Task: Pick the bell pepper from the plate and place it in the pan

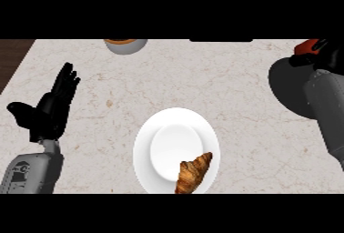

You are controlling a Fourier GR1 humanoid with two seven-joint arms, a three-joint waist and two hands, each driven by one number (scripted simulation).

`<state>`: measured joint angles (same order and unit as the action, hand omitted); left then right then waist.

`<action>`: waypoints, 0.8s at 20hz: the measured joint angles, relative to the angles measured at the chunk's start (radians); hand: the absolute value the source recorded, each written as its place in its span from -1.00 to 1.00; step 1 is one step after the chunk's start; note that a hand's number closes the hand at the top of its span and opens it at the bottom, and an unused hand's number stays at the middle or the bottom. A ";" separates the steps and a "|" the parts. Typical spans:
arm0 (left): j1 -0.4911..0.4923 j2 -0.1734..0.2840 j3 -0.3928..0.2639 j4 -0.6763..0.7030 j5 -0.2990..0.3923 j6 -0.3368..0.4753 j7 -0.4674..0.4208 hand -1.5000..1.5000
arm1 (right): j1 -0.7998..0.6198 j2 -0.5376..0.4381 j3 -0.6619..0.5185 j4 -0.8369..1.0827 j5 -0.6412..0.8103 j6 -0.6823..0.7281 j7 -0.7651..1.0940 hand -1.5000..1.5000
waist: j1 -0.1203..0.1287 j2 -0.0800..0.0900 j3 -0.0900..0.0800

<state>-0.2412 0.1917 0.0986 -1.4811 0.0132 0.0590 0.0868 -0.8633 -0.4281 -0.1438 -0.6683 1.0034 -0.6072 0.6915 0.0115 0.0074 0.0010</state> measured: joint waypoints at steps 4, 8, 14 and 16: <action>-0.010 -0.009 -0.003 0.023 -0.003 -0.001 -0.015 0.00 | 0.021 -0.069 -0.035 0.130 0.008 -0.061 -0.074 1.00 | 0.010 0.004 0.000; -0.011 -0.026 -0.024 0.009 -0.017 0.008 -0.010 0.00 | 0.041 -0.138 -0.101 0.244 -0.043 -0.118 -0.204 1.00 | 0.023 0.010 0.002; -0.017 -0.023 -0.024 0.015 -0.012 -0.005 -0.021 0.00 | 0.078 -0.168 -0.201 0.345 -0.144 -0.179 -0.377 1.00 | 0.036 0.018 0.005; -0.027 -0.029 -0.026 0.021 -0.015 0.000 -0.019 0.00 | 0.079 -0.166 -0.243 0.363 -0.194 -0.162 -0.424 -1.00 | 0.037 0.019 0.006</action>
<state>-0.2683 0.1623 0.0727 -1.4596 -0.0020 0.0591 0.0679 -0.7843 -0.5941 -0.3867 -0.3052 0.8092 -0.7694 0.2680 0.0487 0.0266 0.0068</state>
